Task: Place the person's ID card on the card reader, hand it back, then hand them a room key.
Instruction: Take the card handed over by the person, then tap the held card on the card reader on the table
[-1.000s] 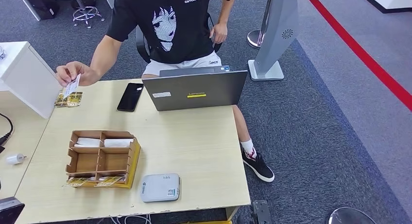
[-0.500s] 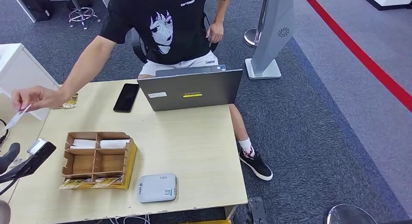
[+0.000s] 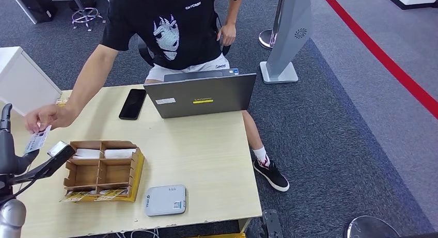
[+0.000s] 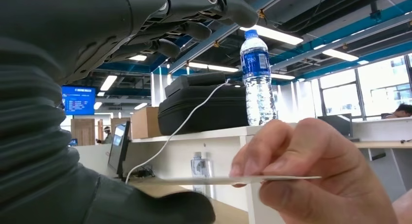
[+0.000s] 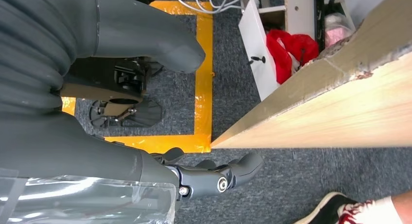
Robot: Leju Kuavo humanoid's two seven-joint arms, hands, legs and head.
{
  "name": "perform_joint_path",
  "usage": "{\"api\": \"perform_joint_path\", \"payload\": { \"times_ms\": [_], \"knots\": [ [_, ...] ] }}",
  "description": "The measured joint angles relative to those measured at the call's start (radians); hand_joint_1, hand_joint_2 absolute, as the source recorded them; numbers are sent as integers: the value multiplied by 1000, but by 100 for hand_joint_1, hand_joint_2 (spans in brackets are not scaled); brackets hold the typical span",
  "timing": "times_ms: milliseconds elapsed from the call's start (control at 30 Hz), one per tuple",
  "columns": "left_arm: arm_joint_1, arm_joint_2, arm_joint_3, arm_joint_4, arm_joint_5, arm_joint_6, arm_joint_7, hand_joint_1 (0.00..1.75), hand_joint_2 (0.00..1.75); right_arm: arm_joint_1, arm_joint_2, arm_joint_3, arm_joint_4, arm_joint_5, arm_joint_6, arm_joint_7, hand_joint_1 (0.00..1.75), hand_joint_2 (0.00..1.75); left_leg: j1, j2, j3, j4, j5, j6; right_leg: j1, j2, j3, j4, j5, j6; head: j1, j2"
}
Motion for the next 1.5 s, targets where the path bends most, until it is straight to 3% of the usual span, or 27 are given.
{"api": "perform_joint_path", "payload": {
  "times_ms": [33, 733, 1067, 1267, 1500],
  "knots": [
    [-2, -1, -5, 0, 0, 2, 0, 175, 175, 0, -1, 0, -1, 4, 7, 3, 0, 175, 0, 0, 0, 0, 0, 0, 0, 0, 0, 0, 0, 0, 0, 0],
    [-37, -23, -124, -46, 20, 12, 2, 175, 175, 0, -3, 2, -8, 15, 22, 12, 0, 175, 0, 3, -1, 0, 1, -1, 0, 2, -3, 2, 1, -2, 0, 0],
    [-20, -113, -327, -142, 3, 24, -21, 175, 175, 1, -3, 1, -9, 16, 20, 12, 0, 175, 0, 3, -2, 0, 1, -1, 0, 2, -3, 2, 1, -2, 0, 0],
    [-20, -136, -391, -152, 16, 27, -28, 175, 175, 0, -3, 1, -9, 18, 20, 12, 0, 175, 0, 2, -1, 0, 1, -1, 0, 2, -4, 3, 1, -2, -1, 0],
    [-6, -205, -515, -122, 1, 37, -18, 175, 175, 0, -3, 0, -9, 19, 20, 13, 0, 175, 0, 2, -2, 0, 0, -2, 0, 2, -4, 3, 1, -2, -2, 0]
  ]
}}
